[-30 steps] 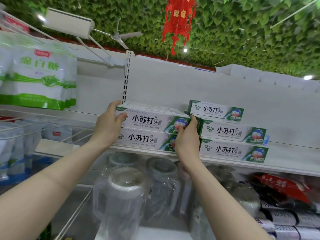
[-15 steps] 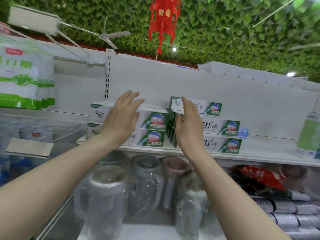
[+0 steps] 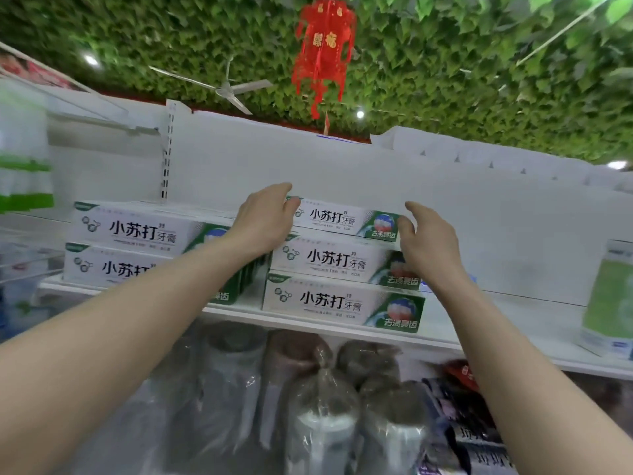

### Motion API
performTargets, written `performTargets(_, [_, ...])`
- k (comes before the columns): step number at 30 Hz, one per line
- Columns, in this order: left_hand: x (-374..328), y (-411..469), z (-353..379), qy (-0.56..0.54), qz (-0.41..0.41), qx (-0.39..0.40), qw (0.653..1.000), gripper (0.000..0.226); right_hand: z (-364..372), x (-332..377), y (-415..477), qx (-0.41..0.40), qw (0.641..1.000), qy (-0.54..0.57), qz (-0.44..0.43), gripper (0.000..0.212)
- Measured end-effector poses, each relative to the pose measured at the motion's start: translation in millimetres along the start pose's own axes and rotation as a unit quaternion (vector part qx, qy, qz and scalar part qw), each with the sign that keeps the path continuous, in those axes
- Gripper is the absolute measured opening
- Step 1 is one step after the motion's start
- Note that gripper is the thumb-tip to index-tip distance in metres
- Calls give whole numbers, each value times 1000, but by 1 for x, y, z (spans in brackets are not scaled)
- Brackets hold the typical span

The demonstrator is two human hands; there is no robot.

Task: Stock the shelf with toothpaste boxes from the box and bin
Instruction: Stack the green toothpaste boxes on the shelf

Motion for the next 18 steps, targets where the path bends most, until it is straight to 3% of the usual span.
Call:
performTargets(10, [9,38,46,-6,-154,46,987,50,43,-49,30,141,979,99,107,61])
performTargets(14, [11,38,61,-16,-186,90,978,54,59,-52,30,185,957,145,170,36])
performTargets(18, [14,35,68,-25,-206,119,971,54,73,-51,26,219,932,204,205,28])
Point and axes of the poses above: each hand's wrist, its own y-axis towards the middle knuckle, its own z-axis out of the palm, x = y × z, the point moved 8 cm from there along y, towards the middle knuckle, and after that the axes turned 15 degrees about -x, right-handed, at the moved point
